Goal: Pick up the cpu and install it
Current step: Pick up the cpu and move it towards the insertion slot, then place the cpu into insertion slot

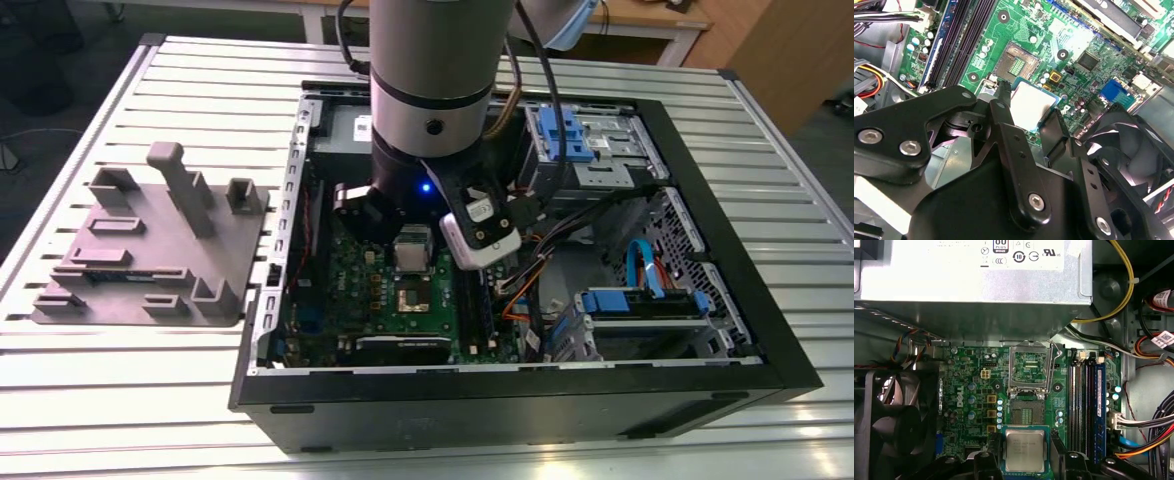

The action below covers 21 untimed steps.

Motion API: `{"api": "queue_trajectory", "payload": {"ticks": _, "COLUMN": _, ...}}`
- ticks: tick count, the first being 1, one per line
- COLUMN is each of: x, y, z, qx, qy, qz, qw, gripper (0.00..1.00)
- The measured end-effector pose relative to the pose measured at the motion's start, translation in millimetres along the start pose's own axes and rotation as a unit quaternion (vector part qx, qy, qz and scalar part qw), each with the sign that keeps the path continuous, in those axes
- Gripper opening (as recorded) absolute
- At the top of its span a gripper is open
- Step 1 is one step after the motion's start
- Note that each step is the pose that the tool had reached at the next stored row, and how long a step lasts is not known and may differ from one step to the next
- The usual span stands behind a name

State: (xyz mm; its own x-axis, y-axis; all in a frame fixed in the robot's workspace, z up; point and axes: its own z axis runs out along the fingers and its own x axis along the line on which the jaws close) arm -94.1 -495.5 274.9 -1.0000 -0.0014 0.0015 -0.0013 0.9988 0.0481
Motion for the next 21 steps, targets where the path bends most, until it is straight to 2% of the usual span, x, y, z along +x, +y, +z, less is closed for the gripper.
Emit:
{"api": "queue_trajectory", "payload": {"ticks": 6, "x": 0.0, "y": -1.4, "z": 5.0, "qx": 0.0, "qy": 0.0001, "qz": 0.0, "qw": 1.0, "gripper": 0.47}}
{"api": "queue_trajectory", "payload": {"ticks": 21, "x": -0.6, "y": -1.4, "z": 6.0, "qx": 0.0001, "qy": 0.0, "qz": 0.0, "qw": 1.0, "gripper": 0.47}}
